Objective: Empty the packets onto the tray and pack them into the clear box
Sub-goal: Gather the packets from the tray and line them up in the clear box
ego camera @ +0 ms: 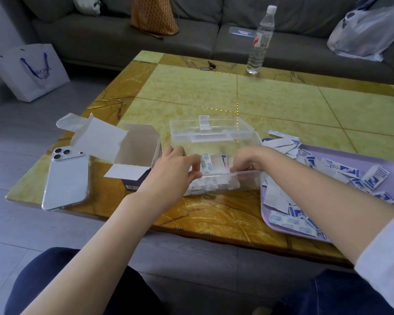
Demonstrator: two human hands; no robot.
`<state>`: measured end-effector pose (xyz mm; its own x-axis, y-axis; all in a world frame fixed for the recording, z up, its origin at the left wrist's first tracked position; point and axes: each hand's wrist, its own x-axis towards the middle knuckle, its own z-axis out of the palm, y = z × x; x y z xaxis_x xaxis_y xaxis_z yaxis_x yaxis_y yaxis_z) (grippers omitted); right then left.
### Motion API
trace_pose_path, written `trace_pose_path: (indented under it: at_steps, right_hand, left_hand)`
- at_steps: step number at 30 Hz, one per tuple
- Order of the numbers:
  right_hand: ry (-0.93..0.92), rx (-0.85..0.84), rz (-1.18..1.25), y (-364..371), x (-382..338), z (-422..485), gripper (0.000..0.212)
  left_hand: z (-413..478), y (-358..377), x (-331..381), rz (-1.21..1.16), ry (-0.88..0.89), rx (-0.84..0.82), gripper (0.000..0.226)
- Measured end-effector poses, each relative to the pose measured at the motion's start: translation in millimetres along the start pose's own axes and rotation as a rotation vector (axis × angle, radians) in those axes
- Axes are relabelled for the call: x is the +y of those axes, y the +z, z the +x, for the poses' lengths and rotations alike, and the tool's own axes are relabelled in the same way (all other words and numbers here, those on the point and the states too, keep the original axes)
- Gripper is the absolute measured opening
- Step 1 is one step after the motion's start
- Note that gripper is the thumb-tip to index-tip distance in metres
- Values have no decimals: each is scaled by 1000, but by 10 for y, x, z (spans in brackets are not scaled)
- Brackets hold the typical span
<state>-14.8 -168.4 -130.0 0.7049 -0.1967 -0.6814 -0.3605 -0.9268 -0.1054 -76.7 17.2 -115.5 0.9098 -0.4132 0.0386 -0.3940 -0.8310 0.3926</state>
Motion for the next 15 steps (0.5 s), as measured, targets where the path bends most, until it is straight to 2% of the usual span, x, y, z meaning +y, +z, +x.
trace_pose_path:
  at_steps: [6, 11, 15]
  right_hand:
    - [-10, -19, 178, -14, 20, -25, 18]
    - [-6, 126, 29, 2, -34, -68, 21]
    - [-109, 187, -71, 45, -120, -25, 26]
  left_hand:
    - [7, 2, -7, -6, -4, -1, 19]
    - [14, -3, -5, 1, -5, -11, 20]
    - [12, -11, -1, 2, -6, -15, 20]
